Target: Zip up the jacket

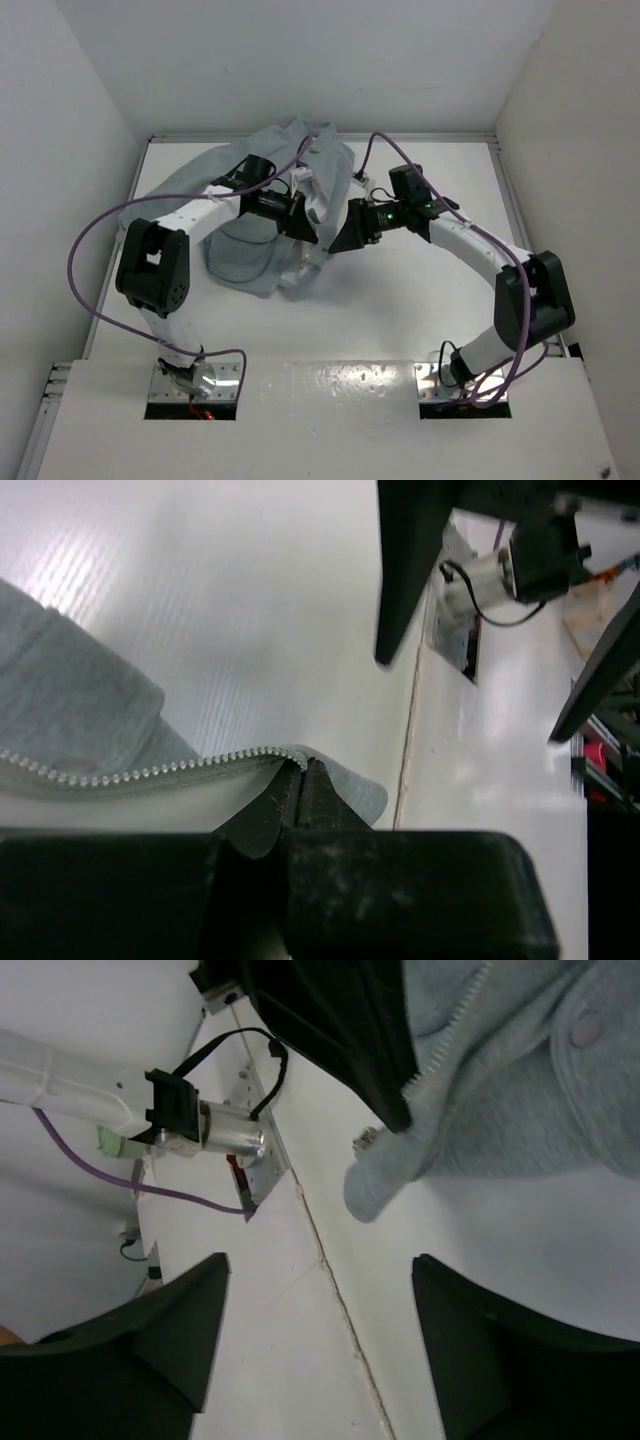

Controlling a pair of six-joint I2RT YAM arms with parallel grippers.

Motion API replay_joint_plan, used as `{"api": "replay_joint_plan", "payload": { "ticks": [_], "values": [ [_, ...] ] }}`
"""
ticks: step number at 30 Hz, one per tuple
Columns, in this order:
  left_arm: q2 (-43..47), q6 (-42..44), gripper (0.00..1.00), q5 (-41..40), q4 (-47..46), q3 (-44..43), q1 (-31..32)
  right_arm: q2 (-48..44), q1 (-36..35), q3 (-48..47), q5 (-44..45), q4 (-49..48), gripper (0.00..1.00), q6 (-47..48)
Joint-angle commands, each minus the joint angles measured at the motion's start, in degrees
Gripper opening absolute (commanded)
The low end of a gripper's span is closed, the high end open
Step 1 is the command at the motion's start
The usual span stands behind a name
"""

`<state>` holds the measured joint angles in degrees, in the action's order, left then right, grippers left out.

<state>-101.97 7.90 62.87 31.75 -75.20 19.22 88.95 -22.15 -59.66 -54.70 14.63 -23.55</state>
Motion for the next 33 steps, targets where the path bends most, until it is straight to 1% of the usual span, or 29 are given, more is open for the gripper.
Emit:
{"api": "replay_joint_plan", "payload": {
  "ticks": [1, 2, 4, 6, 11, 17, 21, 23, 25, 28, 29, 30, 31, 32, 33],
  "values": [
    [2.2, -12.5, 0.0, -1.3, -15.5, 0.4, 2.2, -0.4, -1.0, 0.6, -1.7, -4.9, 0.7, -2.3],
    [2.2, -13.3, 0.0, -1.3, -16.4, 1.1, 3.4, -0.5, -1.5, 0.8, -1.7, -4.6, 0.65, -2.0],
    [2.2, -14.5, 0.0, -1.3, -17.4, 1.1, 4.4, -0.4, -1.5, 1.4, -1.7, -2.8, 0.62, 0.1],
    [2.7, -13.8, 0.0, -1.3, -17.9, 1.1, 5.6, -0.3, -1.6, 1.8, -1.8, -0.6, 0.62, 2.7],
    [4.8, -13.3, 0.0, -0.1, -17.9, 2.5, 7.8, 0.4, -1.3, 3.4, -3.0, -1.9, 0.62, 3.1],
    [6.5, -12.7, 0.0, 1.8, -17.9, 3.7, 7.8, 1.6, -1.2, 4.3, -3.9, -1.2, 0.7, 5.5],
    [7.1, -12.7, 0.0, 3.0, -17.9, 3.7, 7.8, 1.7, -1.1, 5.3, -3.8, -2.2, 0.73, 6.1],
    [7.1, -12.7, 0.0, 3.7, -17.9, 3.7, 7.8, 2.0, -1.1, 5.7, -3.6, -4.6, 0.73, 5.4],
    [7.1, -12.7, 0.0, 4.4, -17.9, 3.7, 7.8, 2.5, -1.1, 6.0, -3.6, -6.1, 0.69, 4.3],
    [7.1, -12.7, 0.0, 4.4, -17.9, 3.7, 7.8, 3.0, -1.1, 6.0, -4.3, -10.6, 0.64, 1.5],
    [6.5, -12.7, 0.0, 4.4, -17.9, 3.7, 7.8, 3.4, -1.1, 6.0, -4.5, -13.5, 0.62, -0.1],
    [6.5, -12.7, 0.0, 4.4, -17.9, 4.3, 7.8, 3.8, -1.1, 6.2, -5.1, -14.3, 0.59, -0.6],
    [6.5, -12.7, 0.0, 4.9, -18.5, 4.3, 7.8, 4.0, -1.1, 6.4, -5.9, -14.2, 0.58, -1.1],
    [6.5, -12.7, 0.0, 4.9, -18.5, 4.3, 7.8, 4.4, -1.1, 6.3, -6.8, -17.8, 0.58, -1.7],
    [6.0, -12.7, 0.0, 4.9, -18.5, 4.3, 7.8, 4.4, -1.1, 6.4, -7.1, -18.5, 0.56, -2.6]
  ]
}}
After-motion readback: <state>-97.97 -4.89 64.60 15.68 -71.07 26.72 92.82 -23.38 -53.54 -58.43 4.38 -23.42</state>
